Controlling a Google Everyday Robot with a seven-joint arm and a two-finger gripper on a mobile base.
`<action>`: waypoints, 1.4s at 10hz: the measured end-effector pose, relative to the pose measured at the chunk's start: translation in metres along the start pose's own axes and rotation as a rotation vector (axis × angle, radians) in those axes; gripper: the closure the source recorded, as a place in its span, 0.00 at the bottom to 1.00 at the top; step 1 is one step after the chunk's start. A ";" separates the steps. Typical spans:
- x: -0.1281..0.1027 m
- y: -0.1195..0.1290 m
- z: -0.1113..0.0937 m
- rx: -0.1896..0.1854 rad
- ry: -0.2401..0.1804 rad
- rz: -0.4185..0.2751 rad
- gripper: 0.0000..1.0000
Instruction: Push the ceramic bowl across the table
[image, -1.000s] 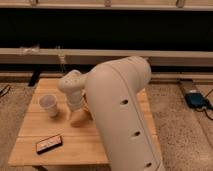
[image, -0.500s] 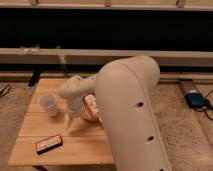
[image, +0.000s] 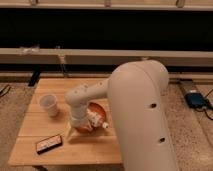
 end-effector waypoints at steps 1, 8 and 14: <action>-0.007 -0.003 0.000 0.021 0.001 0.011 0.20; -0.056 -0.037 -0.012 0.216 0.014 0.060 0.20; -0.068 -0.042 -0.042 0.332 0.137 0.060 0.20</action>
